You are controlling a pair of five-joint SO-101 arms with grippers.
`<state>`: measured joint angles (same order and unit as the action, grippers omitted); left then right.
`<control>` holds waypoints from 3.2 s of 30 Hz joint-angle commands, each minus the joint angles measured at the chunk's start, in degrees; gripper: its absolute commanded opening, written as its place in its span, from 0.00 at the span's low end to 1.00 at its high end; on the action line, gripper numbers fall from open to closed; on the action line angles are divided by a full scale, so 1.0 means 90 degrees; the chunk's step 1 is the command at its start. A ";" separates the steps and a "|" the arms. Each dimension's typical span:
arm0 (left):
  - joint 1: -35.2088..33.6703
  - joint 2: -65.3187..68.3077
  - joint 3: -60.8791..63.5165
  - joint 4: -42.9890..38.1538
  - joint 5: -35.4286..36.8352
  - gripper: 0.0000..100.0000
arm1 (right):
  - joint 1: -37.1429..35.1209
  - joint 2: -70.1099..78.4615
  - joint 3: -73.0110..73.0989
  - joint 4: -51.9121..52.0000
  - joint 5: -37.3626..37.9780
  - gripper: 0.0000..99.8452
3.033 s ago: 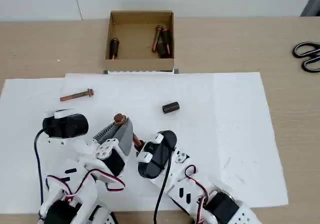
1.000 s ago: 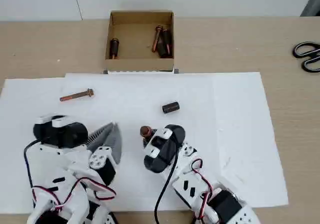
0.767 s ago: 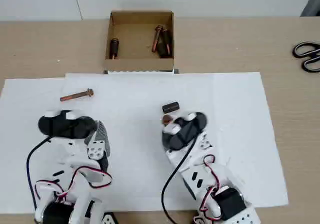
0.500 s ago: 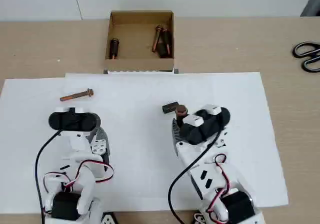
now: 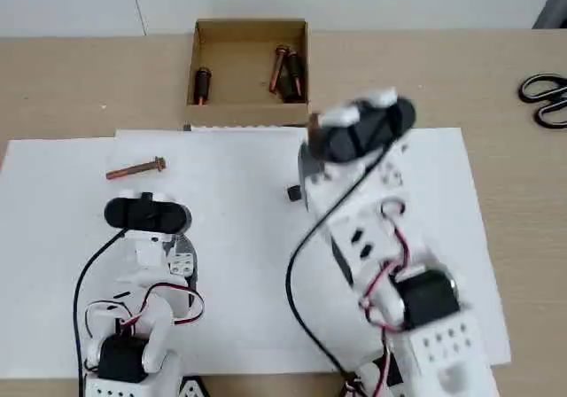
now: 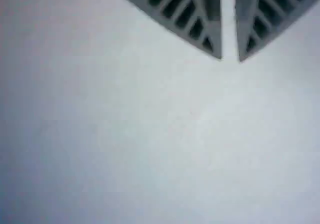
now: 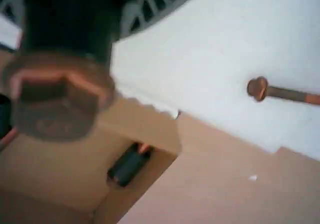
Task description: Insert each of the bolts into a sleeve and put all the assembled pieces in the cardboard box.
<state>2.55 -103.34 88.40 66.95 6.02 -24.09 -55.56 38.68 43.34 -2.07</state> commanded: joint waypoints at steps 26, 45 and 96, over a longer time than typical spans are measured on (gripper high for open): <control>-0.0010 -0.0059 0.0376 -0.0137 -0.0059 0.01 | 0.0230 1.0076 -0.7355 -0.2926 0.4718 0.00; -0.0010 -0.0059 0.0376 -0.0137 -0.0049 0.01 | 0.0239 0.9939 -0.7824 -0.2574 0.5011 0.02; -0.0039 -0.0059 0.0376 -0.0137 0.0078 0.01 | 0.0200 0.8112 -0.7795 0.5602 -0.3614 0.00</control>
<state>2.46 -103.34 92.18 66.86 6.37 -22.77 16.44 -29.01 93.71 -30.81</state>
